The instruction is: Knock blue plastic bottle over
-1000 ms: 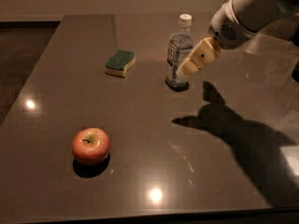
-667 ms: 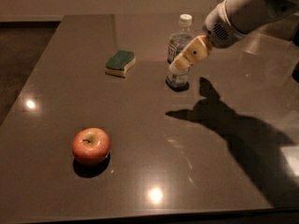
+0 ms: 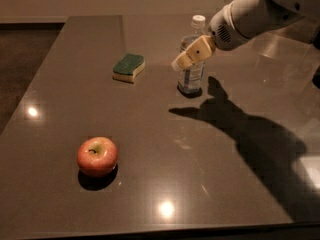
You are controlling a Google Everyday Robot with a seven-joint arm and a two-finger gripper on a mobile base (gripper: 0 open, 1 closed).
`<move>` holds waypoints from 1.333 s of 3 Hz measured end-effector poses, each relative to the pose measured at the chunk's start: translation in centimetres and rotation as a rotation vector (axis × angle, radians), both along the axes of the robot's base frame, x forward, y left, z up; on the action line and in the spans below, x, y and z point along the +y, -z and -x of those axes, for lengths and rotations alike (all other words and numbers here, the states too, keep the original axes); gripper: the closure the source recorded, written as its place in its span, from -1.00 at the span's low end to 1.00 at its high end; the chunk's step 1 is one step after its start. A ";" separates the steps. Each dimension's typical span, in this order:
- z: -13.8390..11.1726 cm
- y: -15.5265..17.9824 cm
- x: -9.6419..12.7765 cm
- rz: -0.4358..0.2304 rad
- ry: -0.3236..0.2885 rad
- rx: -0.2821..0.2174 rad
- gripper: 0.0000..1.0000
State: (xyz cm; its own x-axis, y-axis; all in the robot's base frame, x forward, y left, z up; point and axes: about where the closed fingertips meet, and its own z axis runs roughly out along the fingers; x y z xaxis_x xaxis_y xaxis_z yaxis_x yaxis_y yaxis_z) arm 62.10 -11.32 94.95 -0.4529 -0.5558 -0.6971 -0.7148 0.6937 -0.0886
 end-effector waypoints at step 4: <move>0.9 -2.2 -1.7 -0.037 0.015 0.042 0.68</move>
Offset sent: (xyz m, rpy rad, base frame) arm 0.0159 -0.0045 0.0030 0.1055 0.0087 -0.0403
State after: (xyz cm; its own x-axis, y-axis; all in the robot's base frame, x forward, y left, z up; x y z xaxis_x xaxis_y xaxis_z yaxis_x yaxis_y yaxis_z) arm 61.18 -12.97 97.11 -0.4906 -0.5231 -0.6969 -0.7067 0.7067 -0.0330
